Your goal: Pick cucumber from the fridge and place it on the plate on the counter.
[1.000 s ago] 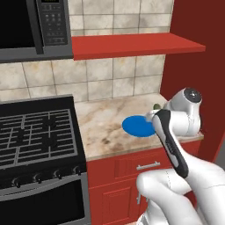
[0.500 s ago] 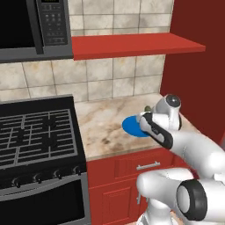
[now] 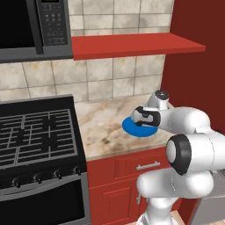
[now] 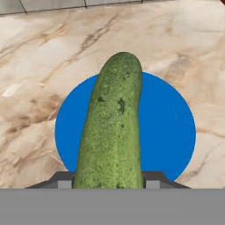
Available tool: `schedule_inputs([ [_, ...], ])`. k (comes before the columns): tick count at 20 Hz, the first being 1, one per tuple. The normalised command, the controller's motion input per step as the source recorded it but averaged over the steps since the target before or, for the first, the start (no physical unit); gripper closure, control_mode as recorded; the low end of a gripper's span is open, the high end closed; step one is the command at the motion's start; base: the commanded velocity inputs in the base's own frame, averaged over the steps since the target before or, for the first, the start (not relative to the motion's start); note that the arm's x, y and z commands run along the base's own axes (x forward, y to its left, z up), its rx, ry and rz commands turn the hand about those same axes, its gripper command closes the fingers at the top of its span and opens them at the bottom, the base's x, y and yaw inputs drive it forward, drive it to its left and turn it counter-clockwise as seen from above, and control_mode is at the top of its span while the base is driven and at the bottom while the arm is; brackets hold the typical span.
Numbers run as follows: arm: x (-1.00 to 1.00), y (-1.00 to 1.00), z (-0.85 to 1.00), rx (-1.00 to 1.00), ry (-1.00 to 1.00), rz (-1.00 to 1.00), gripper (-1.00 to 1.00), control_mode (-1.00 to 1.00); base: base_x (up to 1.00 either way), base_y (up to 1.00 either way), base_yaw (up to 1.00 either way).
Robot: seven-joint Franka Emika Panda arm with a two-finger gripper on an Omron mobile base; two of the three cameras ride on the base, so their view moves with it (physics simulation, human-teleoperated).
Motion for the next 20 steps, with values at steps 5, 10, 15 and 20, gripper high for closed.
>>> schedule_inputs([
  [5,0.20,0.00,-0.59,0.00,0.11,0.00,1.00,-1.00,0.00,0.00,0.00],
  [10,0.00,0.00,-0.34,0.00,0.00,0.00,1.00,-1.00,0.00,0.00,0.00],
  [15,0.01,0.00,-0.08,0.00,-0.05,0.00,1.00,-1.00,0.00,0.00,0.00],
  [20,0.01,0.00,-0.01,0.00,-0.03,0.00,-1.00,-1.00,0.00,0.00,0.00],
])
